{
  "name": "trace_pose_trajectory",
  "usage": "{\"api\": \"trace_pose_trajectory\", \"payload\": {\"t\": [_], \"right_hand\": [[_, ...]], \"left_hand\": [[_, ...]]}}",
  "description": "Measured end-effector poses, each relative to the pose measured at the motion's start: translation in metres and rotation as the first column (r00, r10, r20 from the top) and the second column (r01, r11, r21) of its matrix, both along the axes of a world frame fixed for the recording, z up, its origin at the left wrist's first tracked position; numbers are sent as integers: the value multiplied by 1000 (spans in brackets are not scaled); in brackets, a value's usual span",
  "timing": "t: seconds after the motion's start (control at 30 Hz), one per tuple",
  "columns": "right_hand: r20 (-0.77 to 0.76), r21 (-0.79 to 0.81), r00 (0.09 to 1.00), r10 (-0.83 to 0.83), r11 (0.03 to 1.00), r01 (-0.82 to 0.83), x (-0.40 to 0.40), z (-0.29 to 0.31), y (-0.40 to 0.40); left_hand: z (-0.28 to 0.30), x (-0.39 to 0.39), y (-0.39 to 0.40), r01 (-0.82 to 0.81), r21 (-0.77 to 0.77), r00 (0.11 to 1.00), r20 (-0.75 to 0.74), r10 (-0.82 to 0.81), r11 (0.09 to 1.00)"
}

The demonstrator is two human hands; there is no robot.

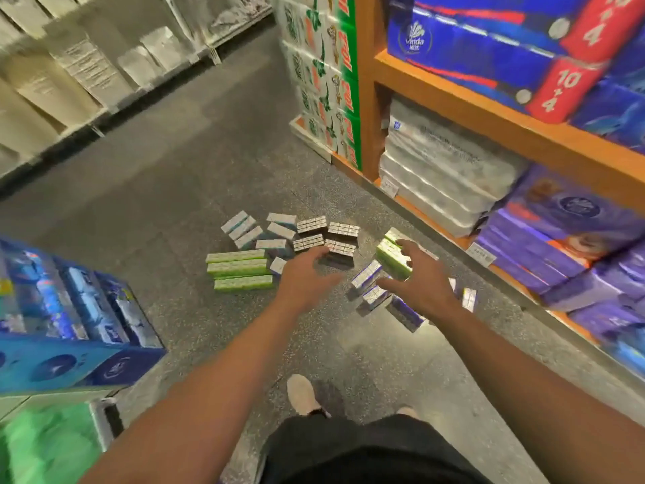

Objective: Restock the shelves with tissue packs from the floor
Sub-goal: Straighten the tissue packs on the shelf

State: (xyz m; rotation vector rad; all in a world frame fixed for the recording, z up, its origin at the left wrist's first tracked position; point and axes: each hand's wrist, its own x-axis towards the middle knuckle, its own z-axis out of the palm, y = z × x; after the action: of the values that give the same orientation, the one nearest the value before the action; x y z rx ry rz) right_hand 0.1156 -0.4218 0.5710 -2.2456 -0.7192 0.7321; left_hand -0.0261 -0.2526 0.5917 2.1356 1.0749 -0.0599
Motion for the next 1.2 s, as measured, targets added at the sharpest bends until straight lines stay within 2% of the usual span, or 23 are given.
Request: {"api": "trace_pose_trajectory", "payload": {"t": [0.2, 0.37, 0.5, 0.63, 0.77, 1.0, 1.2], "right_hand": [[-17, -72, 999, 40, 997, -41, 1, -29, 96], [-68, -157, 995, 73, 984, -83, -8, -73, 221], [-126, -240, 981, 148, 955, -175, -26, -129, 324], [-160, -299, 968, 195, 925, -236, -37, -215, 402], [-206, -391, 958, 201, 880, -269, -37, -330, 452], [-190, -536, 953, 236, 788, -302, -19, -531, 496], [-149, -581, 914, 378, 714, -391, -44, -656, 523]], "left_hand": [[-31, -4, 105, -36, -6, 997, -71, 35, 999], [-73, -22, 215, -65, -59, 995, -84, 60, 996], [-122, -42, 297, -102, -120, 981, -176, 80, 987], [-194, -44, 356, -162, -174, 956, -272, 111, 971], [-297, -44, 391, -271, -201, 919, -345, 191, 941], [-489, -59, 401, -504, -273, 839, -379, 389, 819], [-595, -73, 391, -540, -302, 823, -383, 418, 786]]}}
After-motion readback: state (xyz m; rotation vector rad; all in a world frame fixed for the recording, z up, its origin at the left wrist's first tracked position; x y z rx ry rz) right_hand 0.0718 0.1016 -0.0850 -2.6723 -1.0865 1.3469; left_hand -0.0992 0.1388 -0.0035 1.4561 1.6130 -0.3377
